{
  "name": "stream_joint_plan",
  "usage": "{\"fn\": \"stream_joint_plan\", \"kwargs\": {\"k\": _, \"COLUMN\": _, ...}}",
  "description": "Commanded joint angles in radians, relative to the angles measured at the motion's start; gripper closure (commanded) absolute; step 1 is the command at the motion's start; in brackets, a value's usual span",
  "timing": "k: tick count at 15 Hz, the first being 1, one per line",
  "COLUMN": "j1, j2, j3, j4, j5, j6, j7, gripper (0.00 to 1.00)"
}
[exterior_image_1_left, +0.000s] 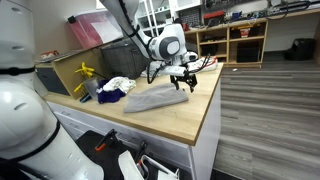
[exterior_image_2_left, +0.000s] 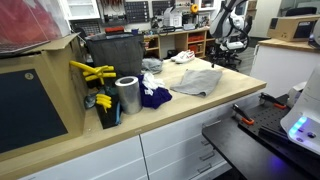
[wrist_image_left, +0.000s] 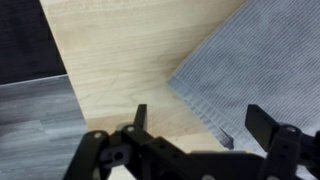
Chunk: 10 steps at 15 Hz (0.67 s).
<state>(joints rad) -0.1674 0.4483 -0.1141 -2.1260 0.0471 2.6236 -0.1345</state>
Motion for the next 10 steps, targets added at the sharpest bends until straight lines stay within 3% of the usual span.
{"fn": "stream_joint_plan", "kwargs": {"k": 1, "j1": -0.027, "j2": 0.062, "j3": 0.037, "j4": 0.118, "j5": -0.019, "j6": -0.025, "j7": -0.086, "gripper": 0.0}}
{"fn": "stream_joint_plan", "kwargs": {"k": 7, "j1": -0.104, "j2": 0.198, "j3": 0.156, "j4": 0.275, "j5": 0.028, "j6": -0.08, "j7": -0.26, "gripper": 0.0}}
{"fn": "stream_joint_plan", "kwargs": {"k": 10, "j1": -0.132, "j2": 0.258, "j3": 0.181, "j4": 0.343, "j5": 0.024, "j6": -0.139, "j7": -0.31, "gripper": 0.0}}
